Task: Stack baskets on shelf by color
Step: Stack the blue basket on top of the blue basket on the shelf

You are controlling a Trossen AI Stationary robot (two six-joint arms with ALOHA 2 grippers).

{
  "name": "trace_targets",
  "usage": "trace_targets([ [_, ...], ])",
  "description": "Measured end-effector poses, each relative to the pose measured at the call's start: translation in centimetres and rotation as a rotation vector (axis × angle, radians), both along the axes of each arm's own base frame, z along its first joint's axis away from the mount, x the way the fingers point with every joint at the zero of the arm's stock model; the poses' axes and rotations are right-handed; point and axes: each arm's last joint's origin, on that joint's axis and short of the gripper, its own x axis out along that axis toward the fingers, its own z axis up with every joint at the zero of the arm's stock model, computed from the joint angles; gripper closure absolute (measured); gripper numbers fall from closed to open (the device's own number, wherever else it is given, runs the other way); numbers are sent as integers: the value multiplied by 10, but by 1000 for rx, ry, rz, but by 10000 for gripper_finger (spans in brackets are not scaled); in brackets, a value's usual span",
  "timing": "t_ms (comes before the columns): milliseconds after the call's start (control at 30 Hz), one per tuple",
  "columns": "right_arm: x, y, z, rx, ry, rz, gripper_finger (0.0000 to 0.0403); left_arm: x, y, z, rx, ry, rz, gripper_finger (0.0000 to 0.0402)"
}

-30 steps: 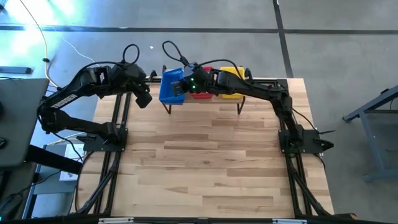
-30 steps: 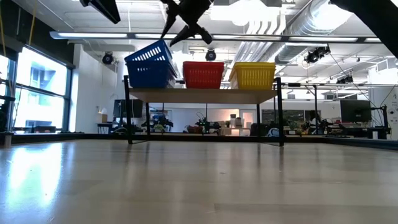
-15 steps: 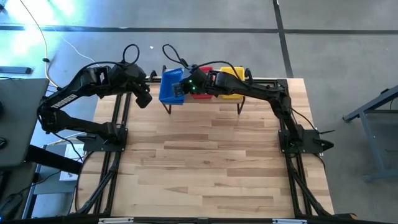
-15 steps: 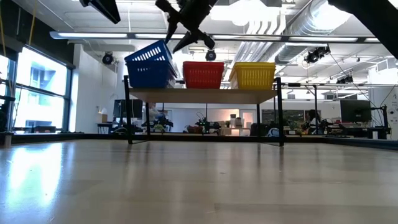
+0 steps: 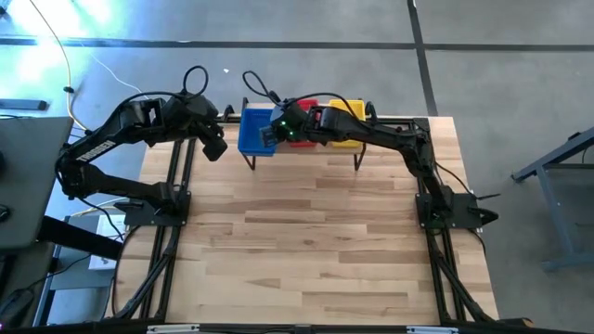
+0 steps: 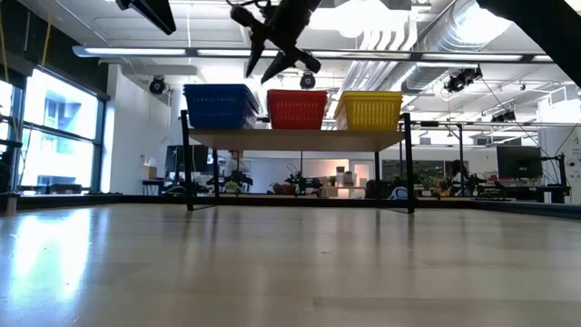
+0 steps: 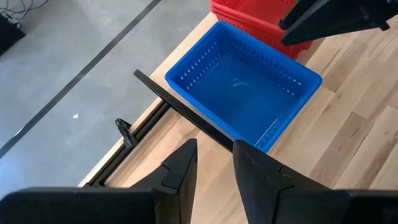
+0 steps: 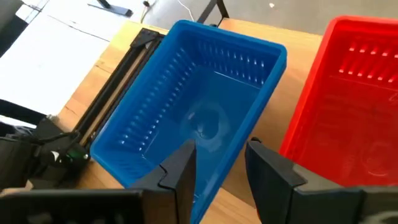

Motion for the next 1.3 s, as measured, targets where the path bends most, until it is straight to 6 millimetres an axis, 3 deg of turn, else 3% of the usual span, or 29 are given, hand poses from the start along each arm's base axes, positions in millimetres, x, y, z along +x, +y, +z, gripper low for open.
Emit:
trace_targets([
  [233, -6, 11, 17, -39, 57, 141, 279, 0, 0, 0, -2, 4, 0, 308],
  [400, -2, 33, 22, 100, 6, 320, 279, 0, 0, 0, -2, 5, -1, 308],
  [733, 14, 61, -4, 194, -54, 356, 279, 0, 0, 0, -2, 5, 0, 308],
  [1300, 33, 55, -55, 118, -175, 207, 279, 0, 0, 0, -3, 5, 0, 308],
])
